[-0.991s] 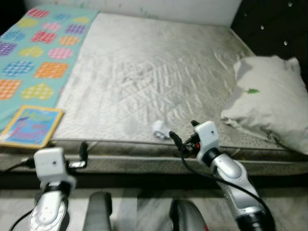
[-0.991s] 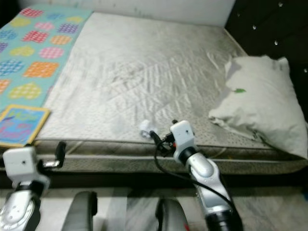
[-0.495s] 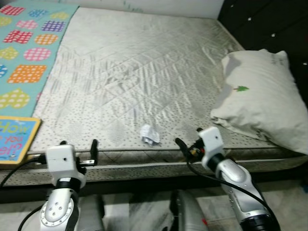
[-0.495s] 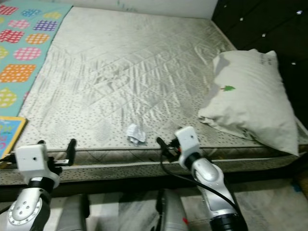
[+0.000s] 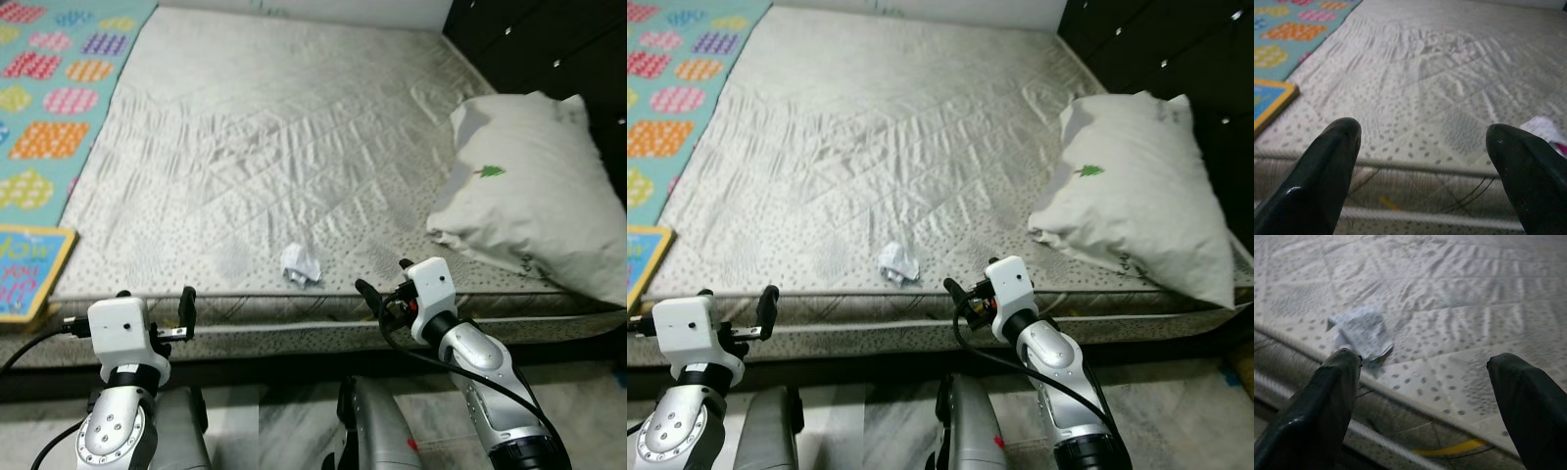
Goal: Clean up the room
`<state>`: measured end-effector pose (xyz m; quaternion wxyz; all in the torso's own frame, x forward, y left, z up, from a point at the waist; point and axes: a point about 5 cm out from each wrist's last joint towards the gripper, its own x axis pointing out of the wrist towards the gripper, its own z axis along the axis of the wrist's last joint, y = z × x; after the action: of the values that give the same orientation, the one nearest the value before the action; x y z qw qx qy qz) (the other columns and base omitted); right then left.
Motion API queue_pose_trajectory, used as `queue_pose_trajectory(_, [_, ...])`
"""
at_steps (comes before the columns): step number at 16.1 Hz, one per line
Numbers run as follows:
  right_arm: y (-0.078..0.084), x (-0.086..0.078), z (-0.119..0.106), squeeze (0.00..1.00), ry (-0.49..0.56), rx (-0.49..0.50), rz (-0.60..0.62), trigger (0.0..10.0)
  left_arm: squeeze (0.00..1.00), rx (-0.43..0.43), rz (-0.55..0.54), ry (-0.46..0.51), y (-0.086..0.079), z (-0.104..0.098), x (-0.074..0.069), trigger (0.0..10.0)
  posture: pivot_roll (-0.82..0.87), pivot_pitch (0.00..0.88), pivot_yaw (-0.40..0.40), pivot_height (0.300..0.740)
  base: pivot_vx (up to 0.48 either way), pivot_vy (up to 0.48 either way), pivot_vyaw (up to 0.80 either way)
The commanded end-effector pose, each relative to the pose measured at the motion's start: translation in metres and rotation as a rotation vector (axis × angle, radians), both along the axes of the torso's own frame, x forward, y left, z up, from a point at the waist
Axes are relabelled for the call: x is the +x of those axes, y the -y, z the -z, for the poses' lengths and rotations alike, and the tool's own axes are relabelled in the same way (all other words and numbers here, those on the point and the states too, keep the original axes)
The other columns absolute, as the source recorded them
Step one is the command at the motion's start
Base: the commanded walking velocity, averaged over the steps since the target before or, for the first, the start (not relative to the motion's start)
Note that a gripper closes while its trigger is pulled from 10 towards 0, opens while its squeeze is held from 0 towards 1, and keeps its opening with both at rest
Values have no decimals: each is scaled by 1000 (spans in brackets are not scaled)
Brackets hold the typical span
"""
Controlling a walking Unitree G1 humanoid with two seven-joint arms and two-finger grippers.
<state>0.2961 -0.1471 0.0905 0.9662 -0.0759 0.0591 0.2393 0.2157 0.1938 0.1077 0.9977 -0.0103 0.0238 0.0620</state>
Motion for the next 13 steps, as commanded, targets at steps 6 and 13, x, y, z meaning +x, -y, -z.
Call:
queue_pose_trajectory(6, [-6,11,-8,0,-13,-49,-137,10000,0,3,6,-11,1,-7,-2,10000,34,199,-115,517,0,0,0])
queue_pose_trajectory(13, [-47,38,-24,0,0,43,-157,10000,0,52,-3,-41,-3,-14,-24,10000,120,275,-119,517,0,0,0])
